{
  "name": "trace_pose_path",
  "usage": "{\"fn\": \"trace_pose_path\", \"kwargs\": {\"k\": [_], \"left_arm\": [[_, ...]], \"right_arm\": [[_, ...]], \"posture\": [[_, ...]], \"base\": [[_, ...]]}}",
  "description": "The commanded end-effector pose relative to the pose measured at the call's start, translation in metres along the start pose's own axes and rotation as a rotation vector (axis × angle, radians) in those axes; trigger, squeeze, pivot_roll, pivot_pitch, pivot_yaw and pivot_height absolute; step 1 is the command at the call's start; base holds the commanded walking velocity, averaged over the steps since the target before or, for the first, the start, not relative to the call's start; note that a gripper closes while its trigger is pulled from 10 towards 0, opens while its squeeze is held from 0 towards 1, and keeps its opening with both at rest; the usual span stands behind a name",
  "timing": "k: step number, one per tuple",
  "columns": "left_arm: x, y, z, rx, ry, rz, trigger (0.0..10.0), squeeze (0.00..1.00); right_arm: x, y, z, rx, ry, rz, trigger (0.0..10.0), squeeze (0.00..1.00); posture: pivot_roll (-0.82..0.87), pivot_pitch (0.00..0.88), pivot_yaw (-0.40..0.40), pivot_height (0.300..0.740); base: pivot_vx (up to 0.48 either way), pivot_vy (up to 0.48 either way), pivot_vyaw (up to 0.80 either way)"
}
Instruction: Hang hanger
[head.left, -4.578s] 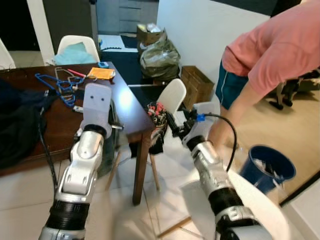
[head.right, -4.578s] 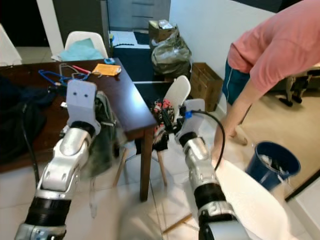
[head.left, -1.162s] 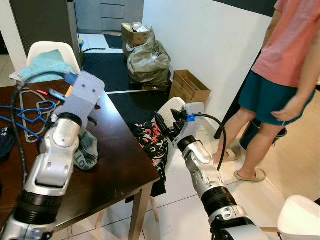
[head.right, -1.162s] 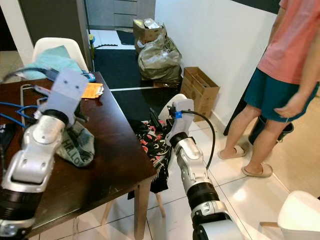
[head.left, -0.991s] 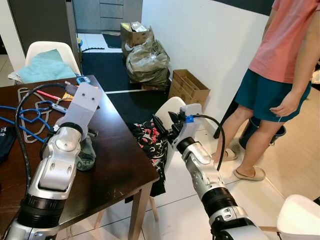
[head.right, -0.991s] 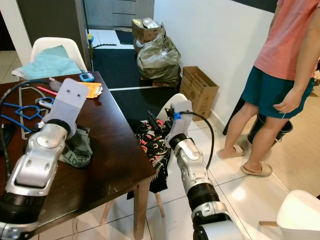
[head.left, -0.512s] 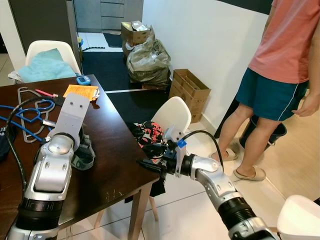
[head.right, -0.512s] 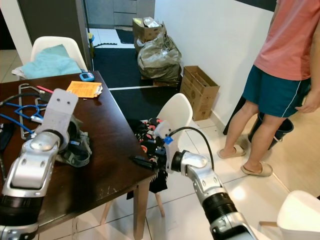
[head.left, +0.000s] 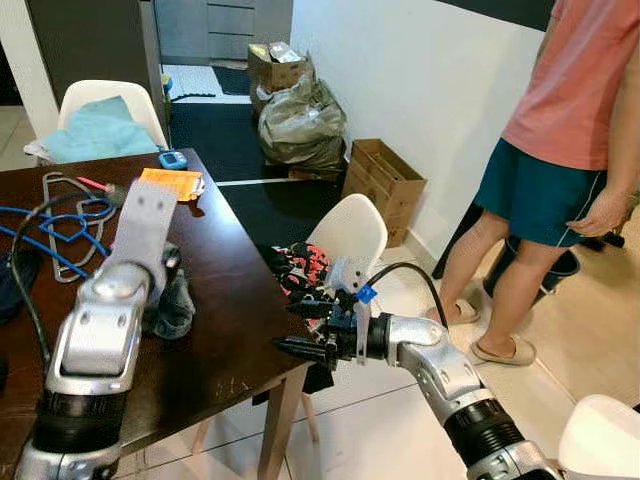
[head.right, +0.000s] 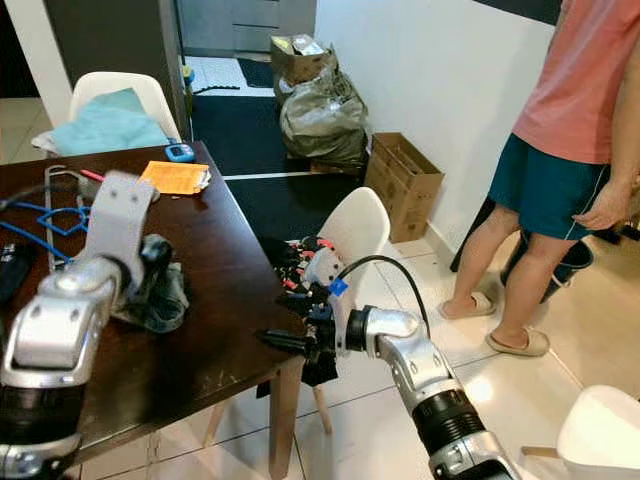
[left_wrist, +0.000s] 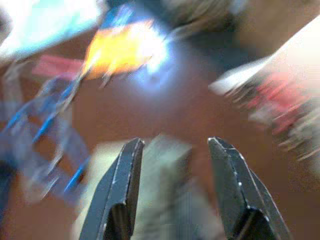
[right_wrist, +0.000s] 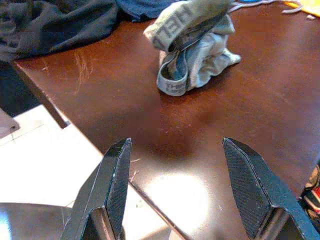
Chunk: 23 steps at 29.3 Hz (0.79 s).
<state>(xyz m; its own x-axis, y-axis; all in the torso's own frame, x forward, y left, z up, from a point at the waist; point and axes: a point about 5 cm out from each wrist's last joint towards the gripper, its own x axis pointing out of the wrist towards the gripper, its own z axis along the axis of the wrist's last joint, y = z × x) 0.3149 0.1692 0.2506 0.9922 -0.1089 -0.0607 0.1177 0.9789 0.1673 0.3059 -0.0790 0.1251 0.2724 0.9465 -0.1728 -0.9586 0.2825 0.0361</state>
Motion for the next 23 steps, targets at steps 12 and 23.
{"fn": "trace_pose_path", "kwargs": {"k": [12,23], "left_arm": [[0.002,-0.002,0.021,-0.129,-0.18,0.035,10.0,0.0],[0.004,-0.015,-0.027,0.163,-0.111,0.19,10.0,0.0]], "right_arm": [[0.001,-0.012,0.002,-0.054,-0.02,-0.189,10.0,0.0],[0.005,-0.038,0.028,0.047,-0.299,-0.746,10.0,0.0]], "posture": [[0.08,0.0,-0.126,0.74],[0.07,0.0,-0.122,0.74]], "base": [[0.0,0.0,0.0],[0.0,0.0,0.0]]}}
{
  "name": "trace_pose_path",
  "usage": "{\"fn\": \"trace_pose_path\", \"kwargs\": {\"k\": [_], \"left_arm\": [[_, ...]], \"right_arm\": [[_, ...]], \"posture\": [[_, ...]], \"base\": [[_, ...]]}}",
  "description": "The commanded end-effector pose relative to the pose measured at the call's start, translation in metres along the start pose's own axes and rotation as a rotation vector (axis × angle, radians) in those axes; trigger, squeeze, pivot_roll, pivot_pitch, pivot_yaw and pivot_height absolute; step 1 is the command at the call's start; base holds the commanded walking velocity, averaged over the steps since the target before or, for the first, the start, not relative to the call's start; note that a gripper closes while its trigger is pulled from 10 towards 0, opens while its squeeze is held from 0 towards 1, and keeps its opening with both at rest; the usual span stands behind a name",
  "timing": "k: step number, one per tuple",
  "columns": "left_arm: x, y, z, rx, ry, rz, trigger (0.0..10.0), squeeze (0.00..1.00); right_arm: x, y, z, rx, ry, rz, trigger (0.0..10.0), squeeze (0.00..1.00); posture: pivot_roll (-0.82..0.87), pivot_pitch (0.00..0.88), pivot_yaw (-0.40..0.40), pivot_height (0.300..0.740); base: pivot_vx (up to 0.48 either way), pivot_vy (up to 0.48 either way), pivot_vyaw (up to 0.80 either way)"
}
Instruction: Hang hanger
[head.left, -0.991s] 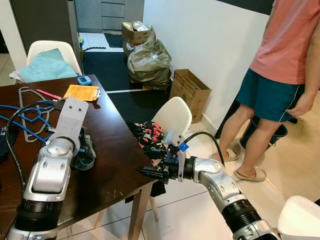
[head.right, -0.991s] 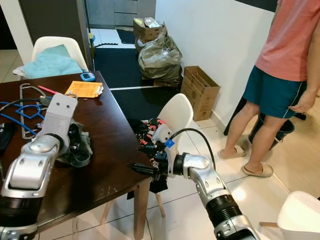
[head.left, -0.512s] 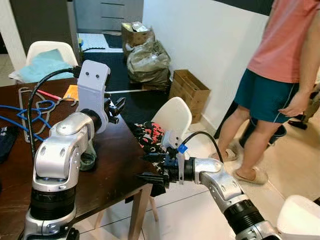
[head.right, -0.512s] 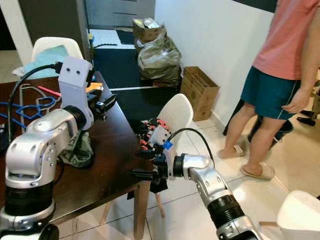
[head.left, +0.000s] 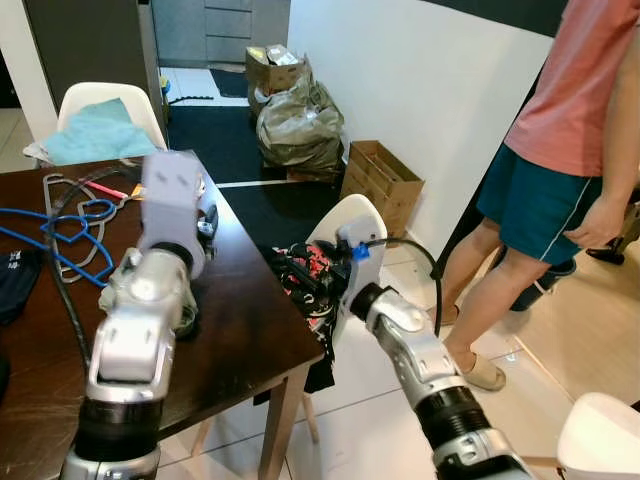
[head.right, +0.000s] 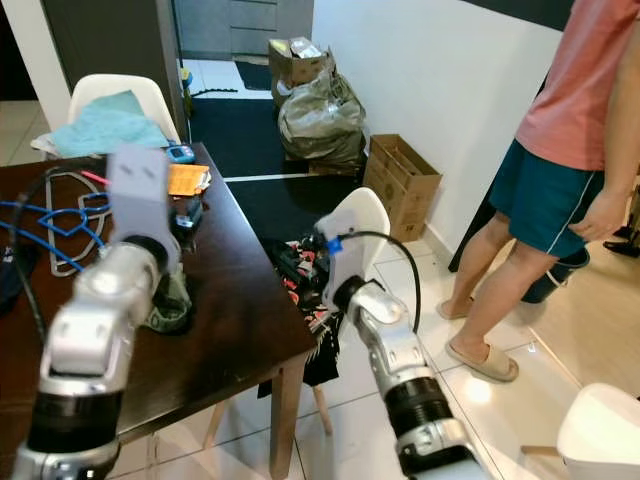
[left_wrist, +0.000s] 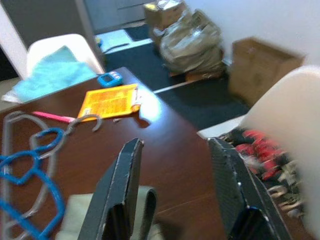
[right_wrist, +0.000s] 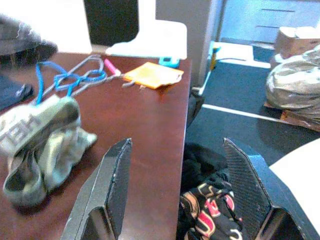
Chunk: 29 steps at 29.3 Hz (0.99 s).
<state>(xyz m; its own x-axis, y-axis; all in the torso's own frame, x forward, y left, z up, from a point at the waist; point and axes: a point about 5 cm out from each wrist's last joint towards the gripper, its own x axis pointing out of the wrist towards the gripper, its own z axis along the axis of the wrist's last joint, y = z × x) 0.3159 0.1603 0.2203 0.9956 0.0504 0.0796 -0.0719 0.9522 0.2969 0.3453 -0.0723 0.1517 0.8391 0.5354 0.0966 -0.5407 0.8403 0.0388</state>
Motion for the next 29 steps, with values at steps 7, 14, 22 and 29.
{"fn": "trace_pose_path", "kwargs": {"k": [7,14,22,29], "left_arm": [[-0.003,-0.004,-0.014,0.037,0.024,-0.01,10.0,0.0],[-0.003,-0.004,-0.023,-0.008,0.034,-0.012,10.0,0.0],[-0.002,-0.005,-0.024,-0.038,0.026,-0.003,10.0,0.0],[-0.002,-0.005,-0.023,-0.06,0.025,0.002,10.0,0.0]], "right_arm": [[-0.01,-0.023,0.0,0.042,-0.044,-0.184,10.0,0.0],[-0.016,-0.04,-0.001,0.029,-0.054,-0.26,10.0,0.0],[-0.009,-0.036,0.002,0.034,-0.054,-0.249,10.0,0.0],[-0.01,-0.033,-0.004,0.042,-0.024,-0.243,10.0,0.0]], "posture": [[0.07,0.0,-0.106,0.74],[0.07,0.0,-0.113,0.74],[0.05,0.0,-0.102,0.74],[0.06,0.0,-0.101,0.74]], "base": [[0.0,0.0,0.0],[0.0,0.0,0.0],[-0.108,0.0,0.0],[-0.301,0.0,0.0]]}}
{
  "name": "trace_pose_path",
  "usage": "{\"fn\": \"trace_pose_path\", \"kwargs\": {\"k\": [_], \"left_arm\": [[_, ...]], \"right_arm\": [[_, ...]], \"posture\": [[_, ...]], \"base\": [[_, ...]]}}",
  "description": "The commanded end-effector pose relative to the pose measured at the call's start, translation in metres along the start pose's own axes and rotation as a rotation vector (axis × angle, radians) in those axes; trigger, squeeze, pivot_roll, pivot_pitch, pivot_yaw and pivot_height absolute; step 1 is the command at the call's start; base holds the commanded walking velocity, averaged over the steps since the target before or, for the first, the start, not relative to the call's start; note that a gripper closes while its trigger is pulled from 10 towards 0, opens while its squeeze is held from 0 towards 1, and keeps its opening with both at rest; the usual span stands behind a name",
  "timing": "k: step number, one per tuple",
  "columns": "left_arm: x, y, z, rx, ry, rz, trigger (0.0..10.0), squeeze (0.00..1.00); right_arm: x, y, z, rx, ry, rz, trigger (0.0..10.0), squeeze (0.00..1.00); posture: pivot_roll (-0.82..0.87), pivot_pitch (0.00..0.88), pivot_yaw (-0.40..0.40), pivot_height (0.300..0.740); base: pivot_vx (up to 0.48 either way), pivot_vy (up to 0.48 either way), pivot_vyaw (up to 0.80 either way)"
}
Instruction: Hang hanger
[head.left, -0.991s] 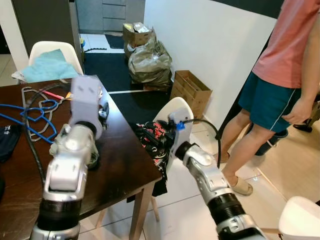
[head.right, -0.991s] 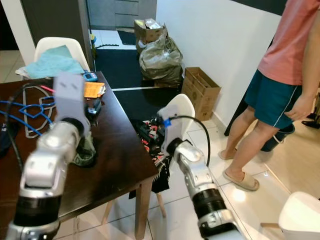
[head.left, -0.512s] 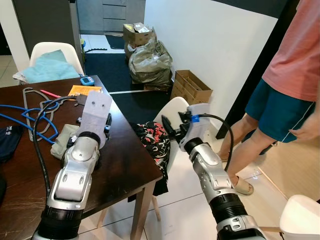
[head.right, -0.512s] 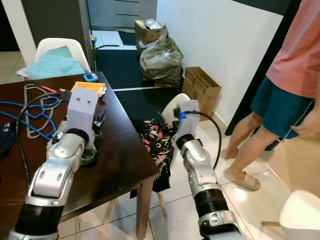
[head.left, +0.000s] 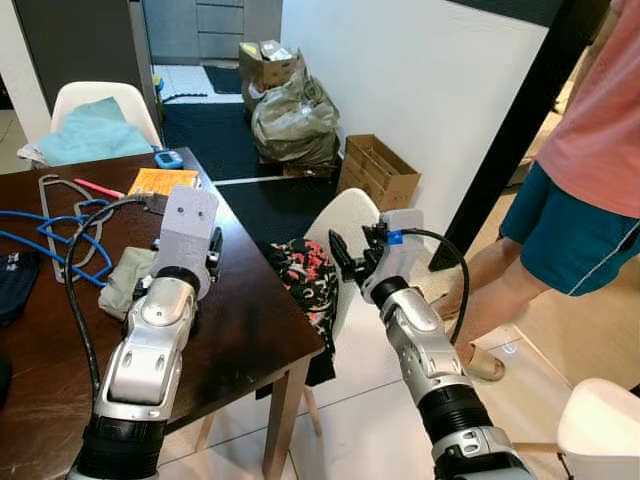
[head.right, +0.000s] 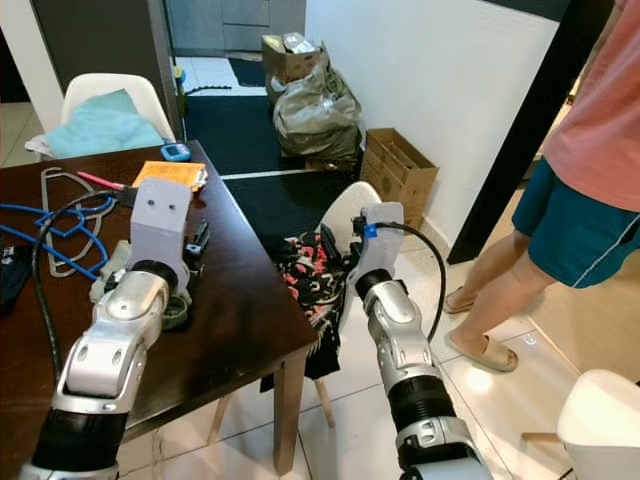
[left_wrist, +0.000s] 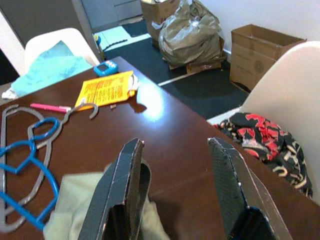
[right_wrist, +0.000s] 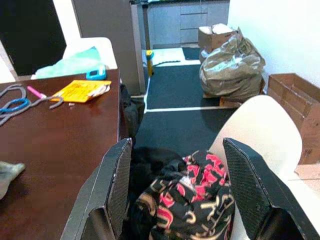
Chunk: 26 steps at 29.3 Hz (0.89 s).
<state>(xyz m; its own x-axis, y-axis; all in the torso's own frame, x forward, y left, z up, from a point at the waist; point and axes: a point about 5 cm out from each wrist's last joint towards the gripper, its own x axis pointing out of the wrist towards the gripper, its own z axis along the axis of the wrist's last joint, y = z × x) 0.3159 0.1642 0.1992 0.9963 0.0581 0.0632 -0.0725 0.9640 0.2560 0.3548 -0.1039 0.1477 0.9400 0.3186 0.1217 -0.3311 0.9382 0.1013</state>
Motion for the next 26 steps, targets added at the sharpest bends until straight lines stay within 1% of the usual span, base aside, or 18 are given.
{"fn": "trace_pose_path", "kwargs": {"k": [1,20,25,26], "left_arm": [[0.0,-0.0025,-0.0021,-0.017,0.007,-0.001,10.0,0.0],[-0.0007,-0.0042,-0.003,-0.025,0.0,-0.014,10.0,0.0],[-0.0012,-0.0033,-0.0036,-0.026,0.004,-0.007,10.0,0.0],[-0.0017,-0.003,-0.0052,-0.038,0.012,-0.001,10.0,0.0]], "right_arm": [[-0.0001,-0.0015,-0.0025,0.003,0.018,-0.006,10.0,0.0],[0.0018,0.0015,-0.0032,0.004,0.019,0.015,10.0,0.0],[0.0024,0.0017,-0.0031,0.003,0.021,0.019,10.0,0.0],[0.0025,0.002,-0.0032,0.002,0.022,0.022,10.0,0.0]], "posture": [[0.06,0.0,-0.101,0.74],[0.06,0.0,-0.101,0.74],[0.06,0.0,-0.102,0.74],[0.06,0.0,-0.103,0.74]], "base": [[-0.3,0.0,0.0],[-0.296,0.0,0.0],[0.0,0.0,0.0],[0.0,0.0,0.0]]}}
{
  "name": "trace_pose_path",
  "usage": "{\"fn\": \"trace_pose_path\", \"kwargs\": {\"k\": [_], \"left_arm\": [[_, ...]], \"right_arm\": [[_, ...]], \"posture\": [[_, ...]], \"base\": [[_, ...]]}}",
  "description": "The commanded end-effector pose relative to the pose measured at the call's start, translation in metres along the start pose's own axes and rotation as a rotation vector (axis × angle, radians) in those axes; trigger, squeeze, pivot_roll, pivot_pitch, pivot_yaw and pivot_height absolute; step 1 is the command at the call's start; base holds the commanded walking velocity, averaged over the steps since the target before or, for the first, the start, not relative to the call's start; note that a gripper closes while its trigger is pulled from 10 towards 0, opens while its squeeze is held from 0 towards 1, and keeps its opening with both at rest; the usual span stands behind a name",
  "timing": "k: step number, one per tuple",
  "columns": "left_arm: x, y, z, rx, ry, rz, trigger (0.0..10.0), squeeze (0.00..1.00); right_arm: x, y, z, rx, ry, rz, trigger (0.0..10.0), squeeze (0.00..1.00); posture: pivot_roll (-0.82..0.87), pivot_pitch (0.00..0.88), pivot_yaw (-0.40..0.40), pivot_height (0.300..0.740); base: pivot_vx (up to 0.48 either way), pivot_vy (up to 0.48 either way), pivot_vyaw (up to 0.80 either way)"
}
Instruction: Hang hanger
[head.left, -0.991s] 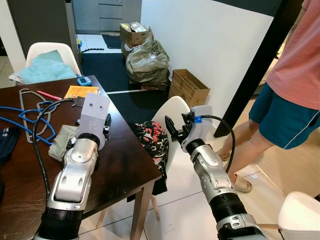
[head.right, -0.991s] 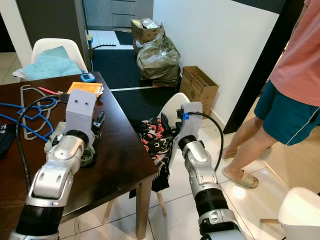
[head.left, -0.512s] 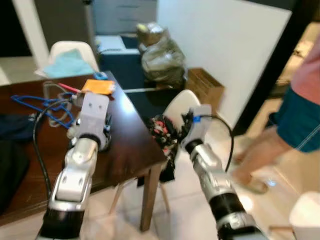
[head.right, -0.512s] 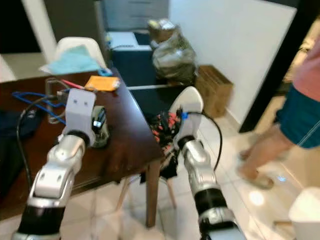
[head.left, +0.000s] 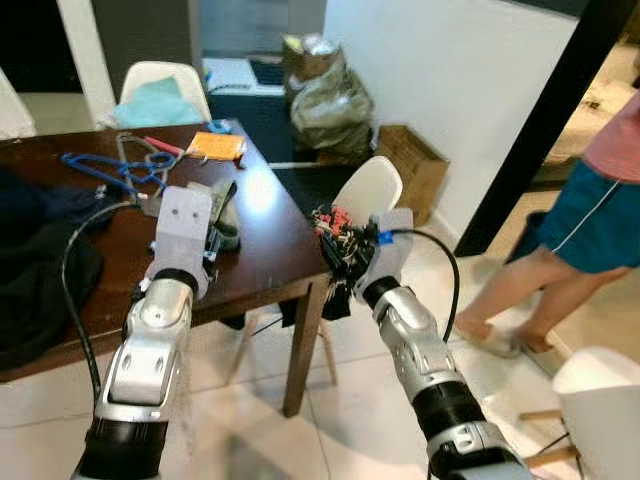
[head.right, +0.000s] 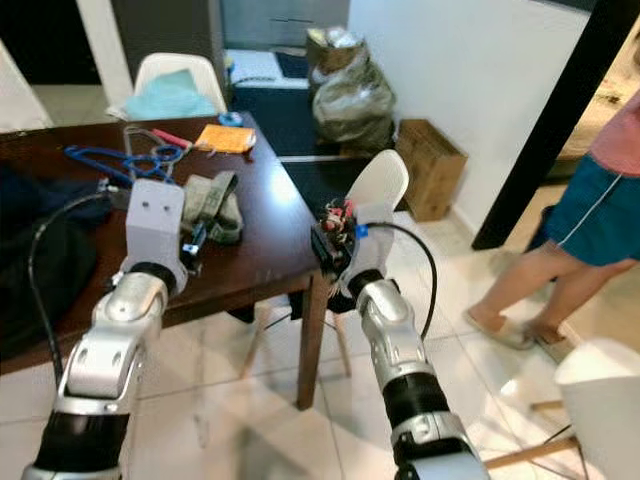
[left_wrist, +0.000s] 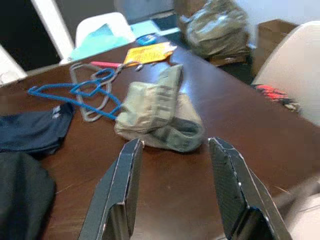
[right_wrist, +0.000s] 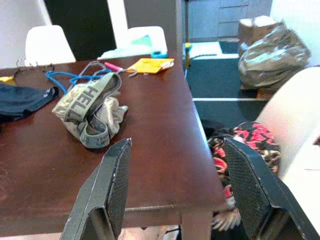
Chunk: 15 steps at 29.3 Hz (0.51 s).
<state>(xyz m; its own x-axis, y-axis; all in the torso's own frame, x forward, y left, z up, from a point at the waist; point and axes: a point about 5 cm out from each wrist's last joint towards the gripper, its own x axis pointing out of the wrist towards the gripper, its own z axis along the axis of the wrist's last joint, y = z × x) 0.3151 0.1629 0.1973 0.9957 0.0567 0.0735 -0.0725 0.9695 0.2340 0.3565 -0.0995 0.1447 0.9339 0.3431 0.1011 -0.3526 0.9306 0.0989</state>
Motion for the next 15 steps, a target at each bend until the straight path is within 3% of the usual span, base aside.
{"fn": "trace_pose_path", "kwargs": {"k": [1,4,15], "left_arm": [[-0.001,-0.001,-0.004,-0.015,0.023,-0.002,10.0,0.0],[-0.003,0.0,-0.01,-0.056,0.058,0.022,10.0,0.0],[-0.009,0.008,-0.031,-0.021,0.131,0.06,10.0,0.0]], "right_arm": [[0.0,-0.001,0.0,0.002,-0.001,-0.001,10.0,0.0],[0.0,0.0,0.0,0.001,0.004,0.012,10.0,0.0],[-0.001,0.007,-0.01,-0.031,0.057,0.062,10.0,0.0]], "posture": [[0.06,0.0,-0.103,0.74],[0.06,0.0,-0.103,0.74],[0.07,0.0,-0.105,0.74]], "base": [[0.0,0.0,0.0],[0.0,0.0,0.0],[0.0,0.0,0.0]]}}
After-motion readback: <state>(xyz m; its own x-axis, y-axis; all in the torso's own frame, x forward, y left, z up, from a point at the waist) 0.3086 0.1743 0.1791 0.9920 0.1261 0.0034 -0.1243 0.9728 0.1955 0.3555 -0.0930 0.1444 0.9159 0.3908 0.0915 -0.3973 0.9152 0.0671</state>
